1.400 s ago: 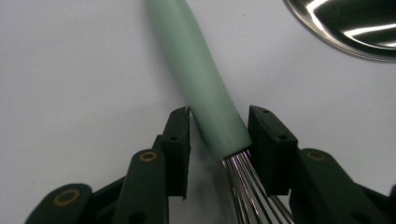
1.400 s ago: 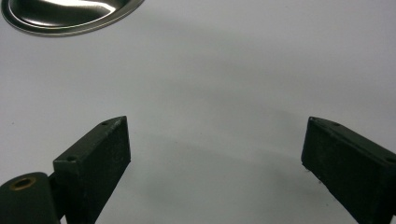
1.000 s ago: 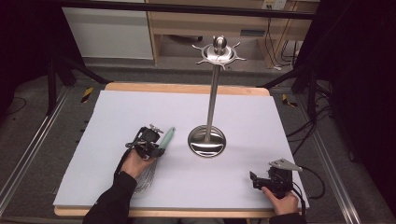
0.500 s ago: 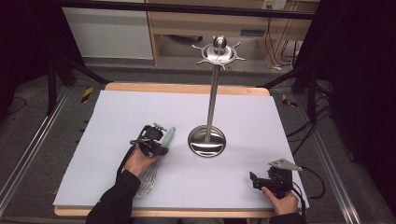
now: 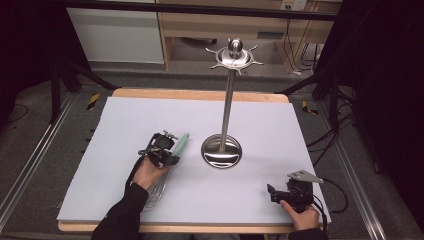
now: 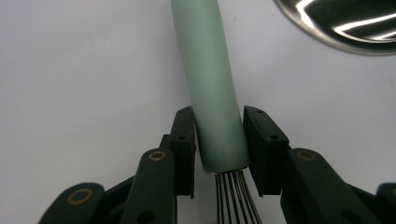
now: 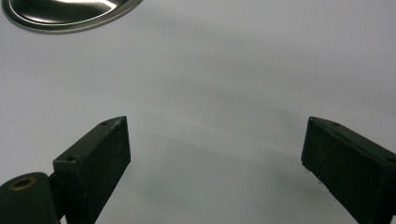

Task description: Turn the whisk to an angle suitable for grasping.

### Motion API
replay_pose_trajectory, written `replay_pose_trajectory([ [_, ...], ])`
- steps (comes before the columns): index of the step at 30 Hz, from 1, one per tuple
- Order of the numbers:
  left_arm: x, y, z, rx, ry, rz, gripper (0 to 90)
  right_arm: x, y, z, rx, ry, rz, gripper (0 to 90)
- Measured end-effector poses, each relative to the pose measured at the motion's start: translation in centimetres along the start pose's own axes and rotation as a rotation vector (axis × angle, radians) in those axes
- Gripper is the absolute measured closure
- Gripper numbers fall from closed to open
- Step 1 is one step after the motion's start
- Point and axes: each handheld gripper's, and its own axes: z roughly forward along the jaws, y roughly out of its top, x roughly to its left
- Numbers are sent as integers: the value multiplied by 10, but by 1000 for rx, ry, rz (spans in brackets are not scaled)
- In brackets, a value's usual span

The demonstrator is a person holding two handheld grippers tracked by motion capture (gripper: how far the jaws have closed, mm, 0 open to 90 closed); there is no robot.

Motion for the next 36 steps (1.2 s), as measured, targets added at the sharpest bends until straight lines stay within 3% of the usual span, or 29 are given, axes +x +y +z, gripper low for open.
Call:
replay_pose_trajectory([
  [4, -1, -2, -13, -52, 1, 15, 674, 0, 0, 0, 0, 0, 0, 85],
  [10, -1, -7, -33, -138, -20, 7, 682, 0, 0, 0, 2, -1, 0, 85],
  [14, -3, -14, -51, -209, -31, 25, 688, 0, 0, 0, 1, -3, -4, 85],
  [17, -5, -17, -57, -233, -36, 37, 688, 0, 0, 0, 1, -4, -5, 85],
  [20, -7, -23, -70, -296, -37, 50, 689, 0, 0, 0, 1, -4, -1, 85],
  [27, -12, -32, -85, -351, -50, 75, 689, -1, 0, -1, 1, -3, 2, 85],
  [36, -15, -32, -98, -449, -56, 73, 689, -1, 0, -1, -3, -1, -3, 85],
])
